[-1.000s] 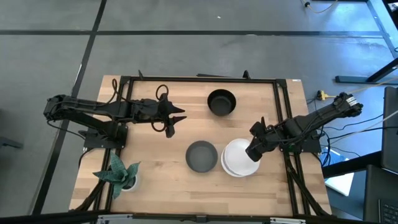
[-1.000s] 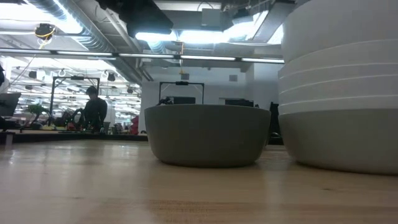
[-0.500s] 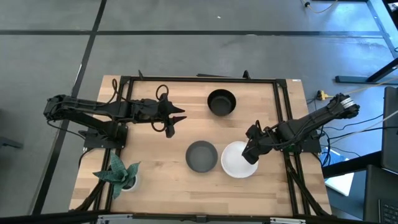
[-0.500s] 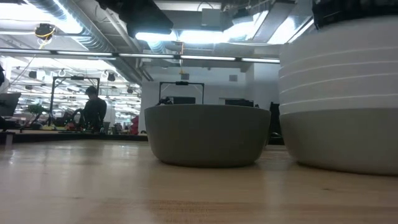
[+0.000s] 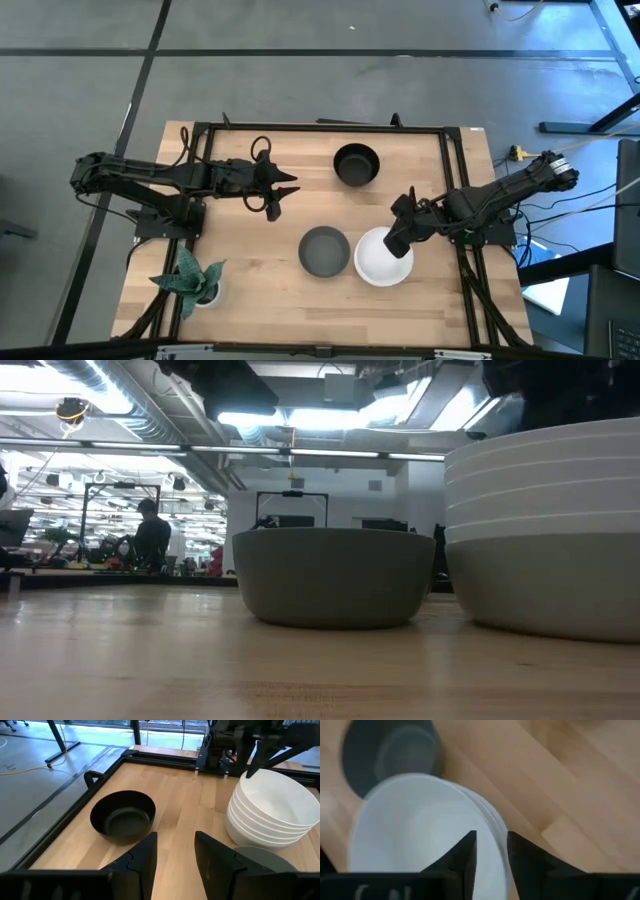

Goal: Nest bowls inside each other
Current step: Stack the gray bowl on the white bowl

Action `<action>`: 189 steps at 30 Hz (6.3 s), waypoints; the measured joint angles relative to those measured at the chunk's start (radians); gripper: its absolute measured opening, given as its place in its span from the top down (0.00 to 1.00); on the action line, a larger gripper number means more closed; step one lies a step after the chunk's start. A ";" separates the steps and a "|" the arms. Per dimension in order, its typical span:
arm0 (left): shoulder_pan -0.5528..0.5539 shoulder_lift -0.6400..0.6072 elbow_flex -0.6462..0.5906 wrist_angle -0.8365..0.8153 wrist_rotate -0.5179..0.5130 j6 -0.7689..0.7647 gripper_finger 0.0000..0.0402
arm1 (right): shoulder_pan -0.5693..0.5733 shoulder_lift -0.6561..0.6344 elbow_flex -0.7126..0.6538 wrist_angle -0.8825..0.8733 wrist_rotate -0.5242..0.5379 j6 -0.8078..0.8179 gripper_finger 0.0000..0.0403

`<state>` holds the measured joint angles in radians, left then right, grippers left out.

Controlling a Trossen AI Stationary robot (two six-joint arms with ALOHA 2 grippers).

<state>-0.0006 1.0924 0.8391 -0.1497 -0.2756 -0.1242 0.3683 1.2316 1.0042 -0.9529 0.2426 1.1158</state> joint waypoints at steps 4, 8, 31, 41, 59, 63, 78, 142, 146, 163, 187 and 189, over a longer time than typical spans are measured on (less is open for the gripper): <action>0.000 0.000 0.000 0.000 0.000 0.000 0.69 | -0.017 -0.001 0.057 0.003 0.013 -0.082 0.68; 0.000 0.000 0.000 0.000 0.018 0.000 0.69 | -0.018 -0.001 0.114 0.002 0.157 -0.165 0.67; -0.116 0.336 0.048 -0.067 0.198 -0.240 0.69 | -0.019 -0.005 0.184 -0.020 0.314 -0.259 0.68; -0.121 0.471 0.140 -0.133 0.188 -0.293 0.70 | -0.019 -0.005 0.184 -0.029 0.306 -0.271 0.68; -0.123 0.504 0.155 -0.215 0.179 -0.347 0.70 | -0.019 -0.005 0.184 -0.050 0.306 -0.288 0.68; -0.127 0.516 0.154 -0.209 0.183 -0.363 0.70 | -0.019 -0.005 0.184 -0.054 0.306 -0.288 0.68; -0.127 0.592 0.153 -0.202 0.212 -0.367 0.70 | -0.019 -0.004 0.185 -0.070 0.305 -0.290 0.68; -0.003 0.423 0.489 -0.148 0.324 -0.109 1.00 | 0.121 -0.453 -0.168 -0.049 0.472 -0.107 0.68; -0.011 0.477 0.571 -0.154 0.324 -0.059 1.00 | 0.121 -0.457 -0.171 -0.042 0.472 -0.116 0.68; -0.030 0.854 0.930 -0.267 0.411 0.021 1.00 | 0.120 -0.468 -0.171 -0.006 0.457 -0.122 0.68; -0.053 0.938 0.950 -0.243 0.319 0.024 1.00 | 0.120 -0.468 -0.171 0.002 0.445 -0.101 0.68; -0.050 0.949 0.950 -0.275 0.319 0.020 1.00 | 0.120 -0.468 -0.171 0.003 0.445 -0.101 0.68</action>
<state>-0.0510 2.0411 1.7891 -0.4245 0.0439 -0.1039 0.4881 0.7631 0.8330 -0.9497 0.6872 1.0145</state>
